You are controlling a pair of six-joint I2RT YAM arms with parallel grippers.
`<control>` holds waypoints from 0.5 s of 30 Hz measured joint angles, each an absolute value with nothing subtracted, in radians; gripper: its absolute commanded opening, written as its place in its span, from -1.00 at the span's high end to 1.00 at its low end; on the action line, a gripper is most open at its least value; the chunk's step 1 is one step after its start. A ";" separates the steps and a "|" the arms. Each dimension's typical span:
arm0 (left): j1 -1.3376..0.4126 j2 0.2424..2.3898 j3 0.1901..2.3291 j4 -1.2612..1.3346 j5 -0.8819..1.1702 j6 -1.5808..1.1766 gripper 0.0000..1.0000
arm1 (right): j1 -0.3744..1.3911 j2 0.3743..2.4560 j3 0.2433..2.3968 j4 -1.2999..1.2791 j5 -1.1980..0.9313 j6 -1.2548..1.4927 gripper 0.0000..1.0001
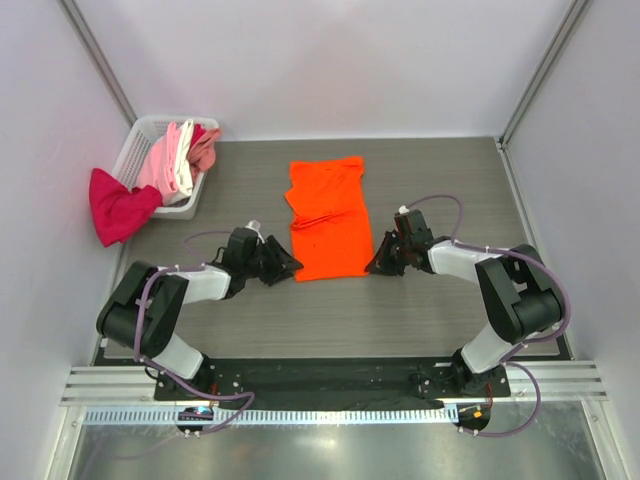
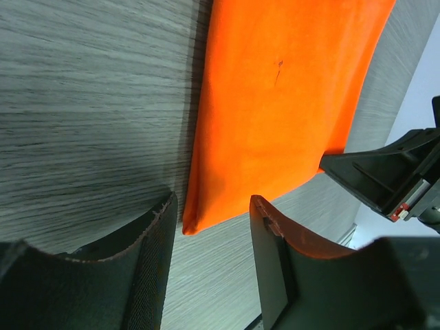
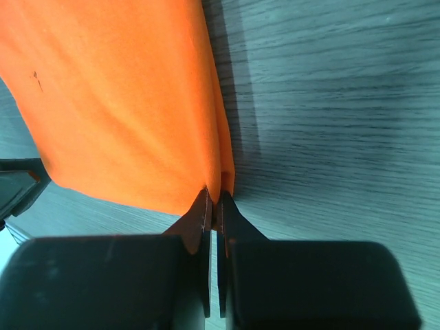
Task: Fold and stack the t-shirts
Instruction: Fold the tshirt
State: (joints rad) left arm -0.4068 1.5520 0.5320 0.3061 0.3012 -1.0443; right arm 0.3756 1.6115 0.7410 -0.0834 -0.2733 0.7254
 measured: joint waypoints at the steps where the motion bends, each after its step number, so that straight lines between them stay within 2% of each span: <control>1: -0.410 1.552 0.530 0.310 0.300 -1.045 0.02 | 0.376 1.610 0.738 -0.080 -0.273 0.725 0.98; 5: -0.417 1.549 0.522 0.326 0.299 -1.052 -0.07 | 0.379 1.610 0.734 -0.066 -0.273 0.725 0.93; 8: -0.420 1.533 0.511 0.319 0.295 -1.066 -0.09 | 0.383 1.610 0.734 -0.062 -0.273 0.724 0.55; 11: -0.424 1.518 0.500 0.309 0.293 -1.068 -0.06 | 0.387 1.605 0.734 -0.059 -0.270 0.718 0.29; 15: -0.425 1.516 0.494 0.310 0.296 -1.074 0.02 | 0.392 1.581 0.734 -0.072 -0.236 0.711 0.04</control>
